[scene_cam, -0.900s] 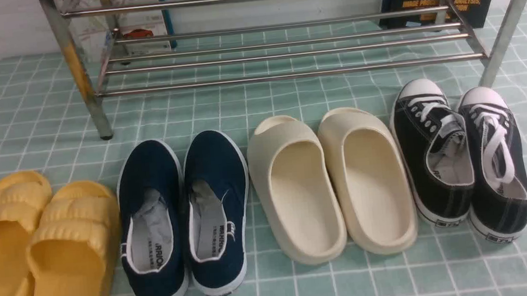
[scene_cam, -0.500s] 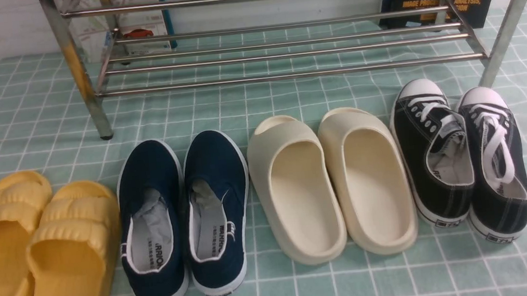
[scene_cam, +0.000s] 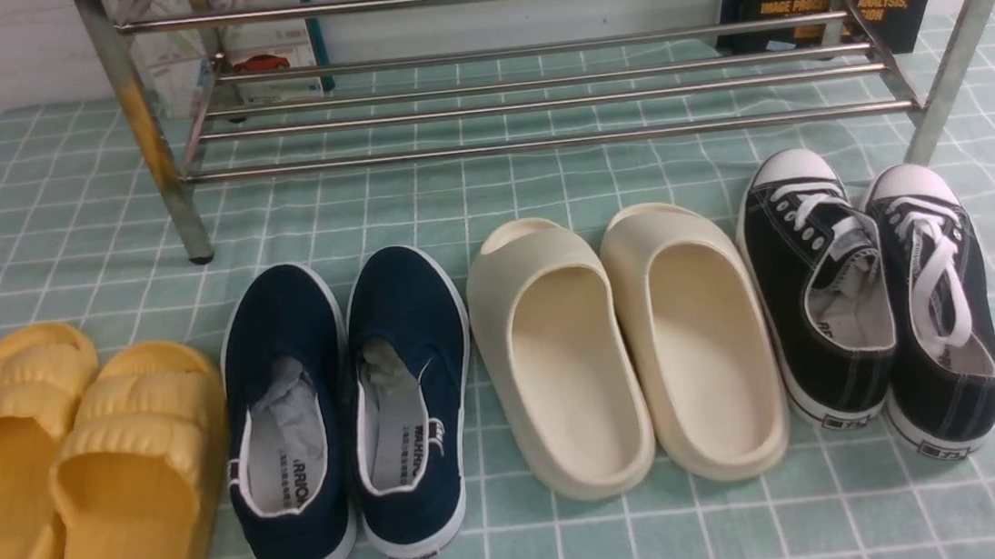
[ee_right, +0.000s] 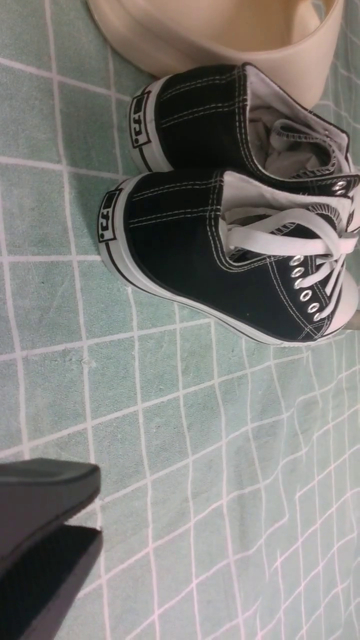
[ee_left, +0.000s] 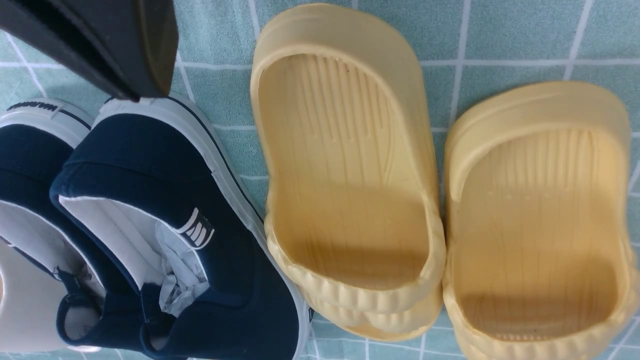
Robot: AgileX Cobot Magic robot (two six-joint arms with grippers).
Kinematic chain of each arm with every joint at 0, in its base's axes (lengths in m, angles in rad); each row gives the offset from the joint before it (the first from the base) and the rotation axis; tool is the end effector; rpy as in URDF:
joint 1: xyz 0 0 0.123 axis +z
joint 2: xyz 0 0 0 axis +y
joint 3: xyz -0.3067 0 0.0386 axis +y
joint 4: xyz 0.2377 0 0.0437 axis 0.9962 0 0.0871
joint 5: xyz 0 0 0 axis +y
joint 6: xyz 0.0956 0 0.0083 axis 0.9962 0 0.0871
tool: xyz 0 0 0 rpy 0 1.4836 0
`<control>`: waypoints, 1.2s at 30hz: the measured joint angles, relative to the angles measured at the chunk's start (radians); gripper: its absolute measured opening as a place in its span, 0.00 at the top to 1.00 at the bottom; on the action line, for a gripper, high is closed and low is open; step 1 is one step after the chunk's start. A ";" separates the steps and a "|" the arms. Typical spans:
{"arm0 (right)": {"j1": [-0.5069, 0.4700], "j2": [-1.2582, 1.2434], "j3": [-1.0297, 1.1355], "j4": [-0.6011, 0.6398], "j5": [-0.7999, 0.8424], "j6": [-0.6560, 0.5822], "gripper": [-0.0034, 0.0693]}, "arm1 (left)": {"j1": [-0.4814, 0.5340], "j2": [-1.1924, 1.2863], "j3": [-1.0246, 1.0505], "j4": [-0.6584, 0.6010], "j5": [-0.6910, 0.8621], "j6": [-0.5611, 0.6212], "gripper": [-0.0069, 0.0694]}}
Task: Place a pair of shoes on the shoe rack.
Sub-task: Use the right arm to grab the shoe closest to it
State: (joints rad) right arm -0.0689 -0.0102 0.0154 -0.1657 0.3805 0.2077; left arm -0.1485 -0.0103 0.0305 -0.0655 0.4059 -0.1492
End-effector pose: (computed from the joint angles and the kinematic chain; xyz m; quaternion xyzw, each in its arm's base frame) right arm 0.0220 -0.0074 0.1731 0.0674 0.8000 -0.0291 0.5955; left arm 0.0213 -0.0057 0.1655 -0.0174 0.8158 -0.1133 0.5669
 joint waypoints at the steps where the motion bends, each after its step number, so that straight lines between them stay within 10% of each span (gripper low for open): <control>1: 0.000 0.000 0.001 0.000 -0.009 0.000 0.75 | 0.000 0.000 0.000 -0.001 0.000 0.000 0.93; 19: 0.000 0.000 0.010 -0.012 -0.430 0.003 0.72 | 0.000 0.000 0.000 -0.002 0.000 0.000 0.93; 27: 0.000 0.000 0.011 -0.005 -0.585 0.187 0.71 | 0.000 0.000 0.000 -0.002 0.000 0.000 0.93; 36: 0.000 0.061 -0.182 -0.106 -0.705 0.064 0.95 | 0.000 0.000 0.000 -0.002 0.000 0.000 0.92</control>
State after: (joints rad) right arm -0.0689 0.0510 -0.1662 -0.2715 -0.3240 0.2721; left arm -0.1485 -0.0103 0.0305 -0.0674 0.4059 -0.1492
